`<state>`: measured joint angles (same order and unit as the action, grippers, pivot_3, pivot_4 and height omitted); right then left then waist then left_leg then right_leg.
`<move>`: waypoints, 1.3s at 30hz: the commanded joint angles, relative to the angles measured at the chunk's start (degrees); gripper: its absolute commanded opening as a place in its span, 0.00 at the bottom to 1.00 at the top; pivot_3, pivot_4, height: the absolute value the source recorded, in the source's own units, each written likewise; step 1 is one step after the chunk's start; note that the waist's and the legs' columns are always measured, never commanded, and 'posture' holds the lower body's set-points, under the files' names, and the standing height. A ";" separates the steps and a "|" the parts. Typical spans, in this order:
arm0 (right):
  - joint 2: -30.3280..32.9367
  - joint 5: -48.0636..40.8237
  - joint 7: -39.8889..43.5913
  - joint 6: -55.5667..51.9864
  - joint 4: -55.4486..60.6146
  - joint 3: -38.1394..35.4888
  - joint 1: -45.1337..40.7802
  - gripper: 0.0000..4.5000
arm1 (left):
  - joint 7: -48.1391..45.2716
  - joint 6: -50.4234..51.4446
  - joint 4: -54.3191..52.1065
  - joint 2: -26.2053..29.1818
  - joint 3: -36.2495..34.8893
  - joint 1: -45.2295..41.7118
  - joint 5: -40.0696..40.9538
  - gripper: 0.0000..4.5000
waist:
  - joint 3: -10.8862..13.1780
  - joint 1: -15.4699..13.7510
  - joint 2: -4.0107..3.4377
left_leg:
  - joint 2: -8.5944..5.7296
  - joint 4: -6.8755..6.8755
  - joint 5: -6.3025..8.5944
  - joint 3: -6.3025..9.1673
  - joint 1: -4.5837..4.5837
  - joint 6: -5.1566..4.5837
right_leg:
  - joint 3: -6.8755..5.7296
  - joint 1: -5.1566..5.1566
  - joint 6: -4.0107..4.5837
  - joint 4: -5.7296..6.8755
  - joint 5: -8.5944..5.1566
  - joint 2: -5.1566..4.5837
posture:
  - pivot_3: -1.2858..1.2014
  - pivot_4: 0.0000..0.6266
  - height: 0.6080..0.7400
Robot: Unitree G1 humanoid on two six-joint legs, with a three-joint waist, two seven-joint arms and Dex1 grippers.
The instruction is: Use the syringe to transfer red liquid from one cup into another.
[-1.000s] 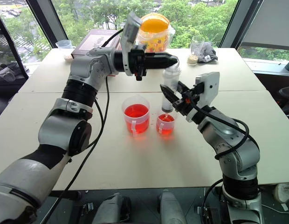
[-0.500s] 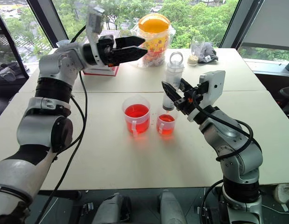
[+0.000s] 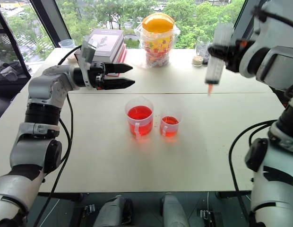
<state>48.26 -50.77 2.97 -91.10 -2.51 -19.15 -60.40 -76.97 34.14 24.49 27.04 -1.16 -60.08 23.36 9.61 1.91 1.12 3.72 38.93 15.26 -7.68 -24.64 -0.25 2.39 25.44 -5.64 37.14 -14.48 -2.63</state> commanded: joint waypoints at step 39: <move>11.59 3.22 34.10 5.86 34.54 -9.75 28.40 0.99 | 4.00 8.26 -23.99 11.26 0.22 14.47 10.52 1.00 | 0.01 0.12 -0.02 | 0.00 0.16 0.01 0.08 0.07 -0.02 | 0.01 -0.09 -0.11 0.07 0.04 0.04 | 0.52 0.24 1.00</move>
<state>58.31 -45.22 35.00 -86.23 27.93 -24.17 -32.66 -72.34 43.35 2.33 37.37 -0.53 -45.11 33.15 9.62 2.03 1.10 3.72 39.10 15.27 -7.60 -24.55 -0.26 2.39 25.33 -5.75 37.21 -14.44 -2.59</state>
